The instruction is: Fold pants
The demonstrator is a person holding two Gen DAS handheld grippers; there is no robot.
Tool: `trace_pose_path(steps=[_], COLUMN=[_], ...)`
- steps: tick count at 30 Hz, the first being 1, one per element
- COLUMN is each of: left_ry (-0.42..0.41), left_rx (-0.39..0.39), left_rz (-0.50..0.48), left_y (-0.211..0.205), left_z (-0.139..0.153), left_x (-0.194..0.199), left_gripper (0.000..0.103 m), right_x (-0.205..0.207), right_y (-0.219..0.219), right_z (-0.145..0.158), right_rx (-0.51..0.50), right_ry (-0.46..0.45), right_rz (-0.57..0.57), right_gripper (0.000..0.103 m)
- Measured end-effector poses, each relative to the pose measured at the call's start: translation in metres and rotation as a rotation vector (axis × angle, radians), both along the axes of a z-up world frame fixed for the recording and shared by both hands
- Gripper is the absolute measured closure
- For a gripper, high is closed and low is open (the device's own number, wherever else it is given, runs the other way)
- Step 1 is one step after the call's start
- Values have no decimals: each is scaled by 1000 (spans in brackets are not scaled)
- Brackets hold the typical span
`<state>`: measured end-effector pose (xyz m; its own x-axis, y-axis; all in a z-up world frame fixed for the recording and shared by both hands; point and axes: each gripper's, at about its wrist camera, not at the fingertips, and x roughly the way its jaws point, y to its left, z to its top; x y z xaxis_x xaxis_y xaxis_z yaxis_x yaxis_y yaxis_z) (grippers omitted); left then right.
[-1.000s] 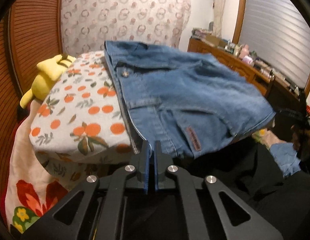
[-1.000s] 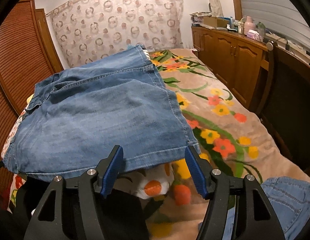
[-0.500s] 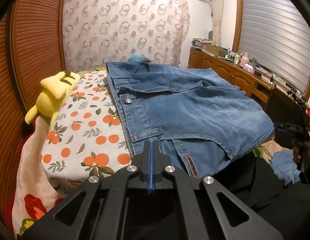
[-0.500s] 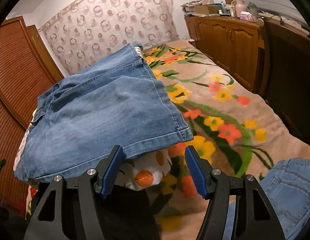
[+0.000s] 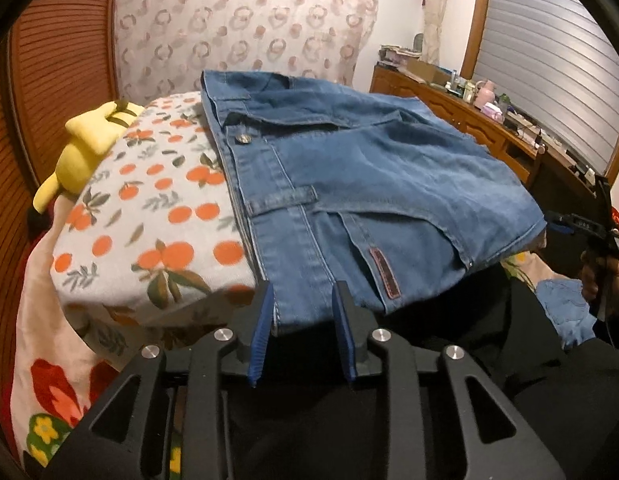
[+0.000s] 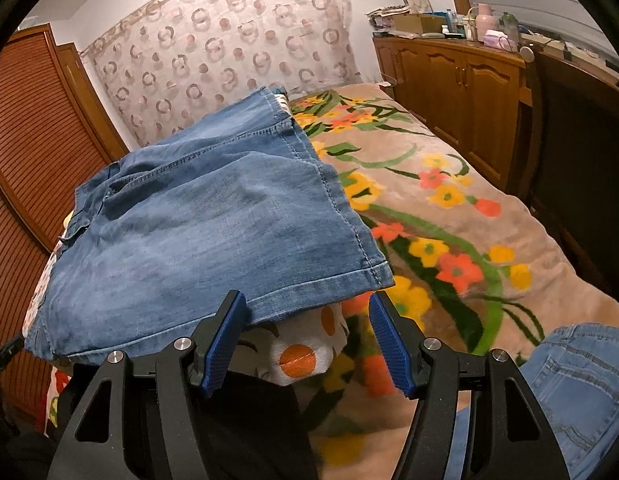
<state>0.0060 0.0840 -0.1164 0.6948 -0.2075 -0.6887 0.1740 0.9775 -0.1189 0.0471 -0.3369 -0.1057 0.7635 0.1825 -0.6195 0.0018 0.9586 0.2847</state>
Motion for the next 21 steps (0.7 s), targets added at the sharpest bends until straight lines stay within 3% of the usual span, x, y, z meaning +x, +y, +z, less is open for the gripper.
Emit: trace_pose_path(steps=[21], left_ry=[47], left_rx=[-29], left_rz=[2], left_y=[4], left_z=[-15], left_x=[-3], left_gripper=[72], right_x=[-1], right_y=[-1], right_z=[0], right_rx=[2], right_ry=[4], right_rz=[-3], right_gripper=[37])
